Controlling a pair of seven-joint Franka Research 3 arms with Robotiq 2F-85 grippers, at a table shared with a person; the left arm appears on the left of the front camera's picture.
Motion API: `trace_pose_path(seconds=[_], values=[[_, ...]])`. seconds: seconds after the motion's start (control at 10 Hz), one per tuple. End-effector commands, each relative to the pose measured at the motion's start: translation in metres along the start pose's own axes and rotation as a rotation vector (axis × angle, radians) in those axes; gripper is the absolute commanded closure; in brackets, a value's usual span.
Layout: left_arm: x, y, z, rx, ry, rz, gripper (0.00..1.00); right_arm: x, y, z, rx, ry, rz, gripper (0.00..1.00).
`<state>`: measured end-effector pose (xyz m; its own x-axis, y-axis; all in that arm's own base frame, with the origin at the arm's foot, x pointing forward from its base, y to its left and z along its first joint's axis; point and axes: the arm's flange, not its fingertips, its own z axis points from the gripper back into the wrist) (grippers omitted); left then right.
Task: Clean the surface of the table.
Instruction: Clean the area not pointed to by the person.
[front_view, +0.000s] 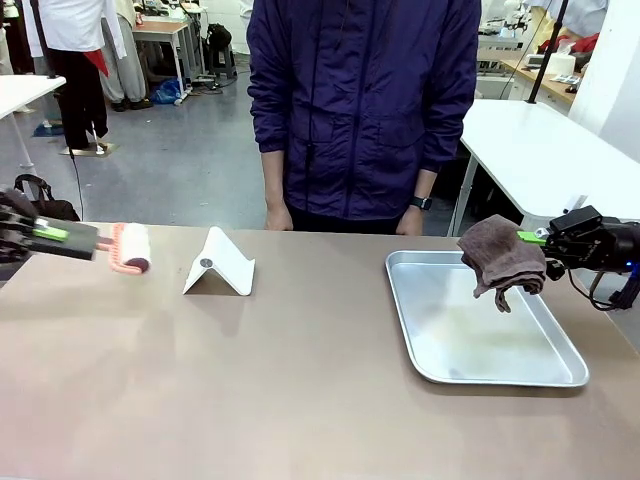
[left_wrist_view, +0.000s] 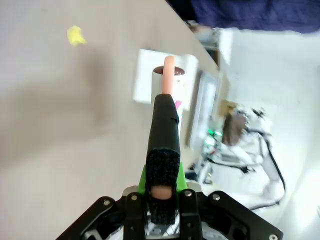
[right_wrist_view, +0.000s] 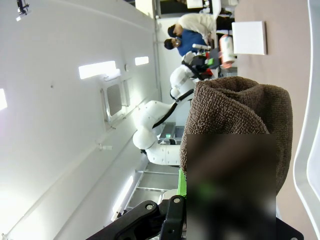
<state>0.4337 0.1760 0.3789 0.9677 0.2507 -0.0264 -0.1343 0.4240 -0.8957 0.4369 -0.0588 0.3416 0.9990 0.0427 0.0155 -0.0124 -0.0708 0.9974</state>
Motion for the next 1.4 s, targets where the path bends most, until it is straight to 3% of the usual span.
trace_pose_path(seconds=[0.0, 0.1, 0.2, 0.4, 0.6, 0.7, 0.8, 1.3], values=[[-0.034, 0.002, 0.048, -0.104, 0.075, -0.062, 0.78, -0.001, 0.002, -0.002, -0.014, 0.000, 0.016, 0.91], [-0.046, 0.011, 0.069, -0.115, 0.116, -0.060, 0.78, -0.001, 0.002, -0.002, -0.014, 0.000, 0.016, 0.91], [-0.058, 0.025, 0.093, -0.110, 0.072, -0.043, 0.78, -0.001, 0.002, -0.002, -0.014, 0.000, 0.016, 0.91], [-0.079, 0.057, 0.132, -0.158, 0.078, -0.026, 0.78, -0.001, 0.002, -0.002, -0.014, 0.000, 0.016, 0.91], [-0.101, 0.092, 0.143, -0.189, 0.087, -0.002, 0.78, -0.001, 0.002, -0.002, -0.014, 0.000, 0.016, 0.91], [-0.105, 0.101, 0.144, -0.203, 0.029, 0.018, 0.78, -0.001, 0.002, -0.002, -0.014, 0.000, 0.016, 0.91], [-0.101, 0.082, 0.139, -0.160, 0.063, 0.020, 0.78, -0.001, 0.002, -0.002, -0.014, 0.000, 0.016, 0.91], [-0.099, 0.088, 0.138, -0.163, 0.066, 0.012, 0.78, -0.001, 0.002, -0.002, -0.014, 0.000, 0.016, 0.91]])
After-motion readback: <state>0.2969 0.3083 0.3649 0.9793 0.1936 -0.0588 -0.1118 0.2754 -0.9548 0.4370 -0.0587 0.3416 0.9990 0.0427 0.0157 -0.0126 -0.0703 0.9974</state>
